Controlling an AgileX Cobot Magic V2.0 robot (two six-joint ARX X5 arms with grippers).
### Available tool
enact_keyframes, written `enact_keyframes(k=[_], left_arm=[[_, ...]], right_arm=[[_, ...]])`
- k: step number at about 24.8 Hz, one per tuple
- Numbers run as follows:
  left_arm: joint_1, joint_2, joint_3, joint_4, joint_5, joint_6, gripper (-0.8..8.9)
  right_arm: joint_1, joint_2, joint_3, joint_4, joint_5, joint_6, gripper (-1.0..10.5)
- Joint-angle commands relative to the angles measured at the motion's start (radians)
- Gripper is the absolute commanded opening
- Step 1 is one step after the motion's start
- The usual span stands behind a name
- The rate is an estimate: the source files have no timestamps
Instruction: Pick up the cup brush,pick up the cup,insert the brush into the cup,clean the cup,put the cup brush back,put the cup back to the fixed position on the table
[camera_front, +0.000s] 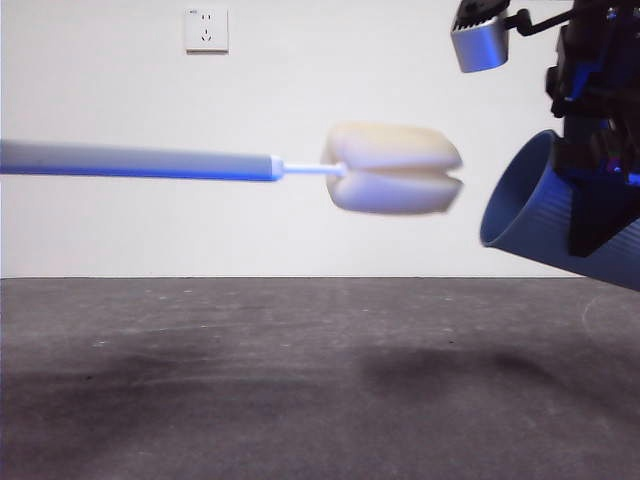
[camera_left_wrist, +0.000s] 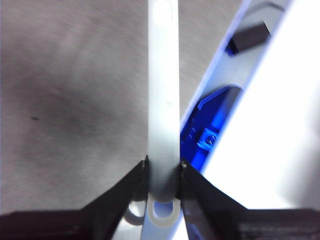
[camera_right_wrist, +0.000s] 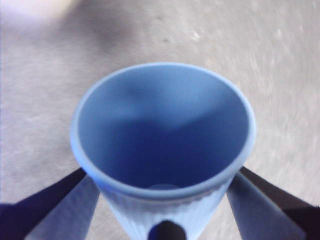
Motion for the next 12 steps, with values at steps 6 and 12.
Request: enact_keyframes(k=[6,12], left_arm=[[-0.034,0.038,-0.003,0.005,-0.002,0.006,-0.08],[-0.044,0.069,-0.003,0.010,-0.002,0.004,-0.08]], right_arm=[[0.121,0.072,0.002,-0.007,0.051,-0.078,-0.2],[0.181,0.113,0.002,0.008,0.075,-0.081,-0.2]])
